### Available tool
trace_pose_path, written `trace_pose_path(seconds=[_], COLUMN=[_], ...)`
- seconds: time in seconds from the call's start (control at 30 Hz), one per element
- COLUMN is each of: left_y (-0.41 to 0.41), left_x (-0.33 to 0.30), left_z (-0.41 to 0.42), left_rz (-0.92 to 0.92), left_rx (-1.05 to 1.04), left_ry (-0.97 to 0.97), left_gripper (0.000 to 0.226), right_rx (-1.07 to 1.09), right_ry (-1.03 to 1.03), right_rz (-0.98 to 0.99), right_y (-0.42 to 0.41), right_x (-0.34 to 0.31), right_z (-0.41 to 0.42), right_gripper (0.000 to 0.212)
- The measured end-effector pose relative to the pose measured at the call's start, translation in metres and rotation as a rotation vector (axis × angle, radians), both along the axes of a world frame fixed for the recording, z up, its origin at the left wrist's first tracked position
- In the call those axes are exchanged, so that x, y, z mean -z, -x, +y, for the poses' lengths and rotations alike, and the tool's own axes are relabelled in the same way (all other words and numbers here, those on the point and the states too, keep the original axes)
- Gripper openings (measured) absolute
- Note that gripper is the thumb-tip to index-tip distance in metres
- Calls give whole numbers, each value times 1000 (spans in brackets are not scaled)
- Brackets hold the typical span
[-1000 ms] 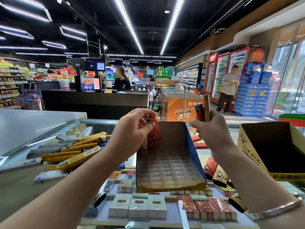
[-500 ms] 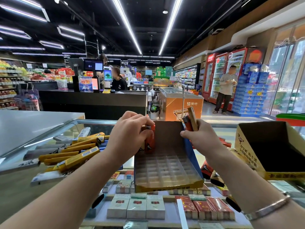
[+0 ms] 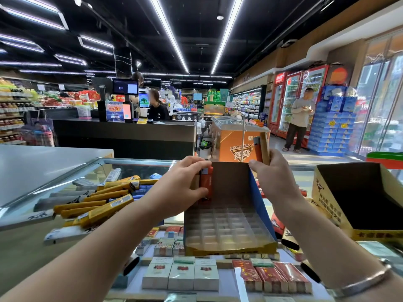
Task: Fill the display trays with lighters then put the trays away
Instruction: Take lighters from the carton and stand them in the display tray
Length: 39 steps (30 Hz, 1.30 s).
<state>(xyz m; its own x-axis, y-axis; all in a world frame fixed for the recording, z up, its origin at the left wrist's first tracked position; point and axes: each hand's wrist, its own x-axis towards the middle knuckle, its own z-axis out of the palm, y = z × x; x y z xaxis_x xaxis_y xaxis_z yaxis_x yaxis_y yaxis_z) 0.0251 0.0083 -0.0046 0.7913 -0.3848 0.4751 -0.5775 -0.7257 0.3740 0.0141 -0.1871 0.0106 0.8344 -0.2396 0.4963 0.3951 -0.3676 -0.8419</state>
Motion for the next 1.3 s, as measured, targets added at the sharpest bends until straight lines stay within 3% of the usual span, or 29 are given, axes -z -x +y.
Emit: trace_pose_path(seconds=[0.13,0.23,0.3,0.37,0.5,0.77,0.87,1.07,1.3], left_y=[1,6,9,15,19,18,17,15,17], left_x=[2,-5,-12,-15,-15,-16,-16,-18,-15], left_z=[-3,-4,-5,-7,-9,-8,-7,-3,-6], left_rz=[-109,-223,-185,-115,-16,67,29,-111,-274], left_rx=[4,9,59,132,218,234,212,121,55], left_ry=[0,151,307,412,509,620,650,644,481], left_gripper=[64,52,50,49,35,12,16,21,25], right_rx=[-132,-322,-382,-383,-448,-540,-491,-142,-146], right_ry=[18,129,247,337,340,409,363,89,83], right_rz=[-66,-83,-91,-113,-111,-110,-134,-200,119], right_y=[6,10,11,13,14,17,15,5,-5], right_x=[-7,-7,-3,0,2,3,3,-3,8], right_z=[4,8,11,15,18,23,21,5,-1], right_gripper=[14,16,13,24,38,7,13,11,4])
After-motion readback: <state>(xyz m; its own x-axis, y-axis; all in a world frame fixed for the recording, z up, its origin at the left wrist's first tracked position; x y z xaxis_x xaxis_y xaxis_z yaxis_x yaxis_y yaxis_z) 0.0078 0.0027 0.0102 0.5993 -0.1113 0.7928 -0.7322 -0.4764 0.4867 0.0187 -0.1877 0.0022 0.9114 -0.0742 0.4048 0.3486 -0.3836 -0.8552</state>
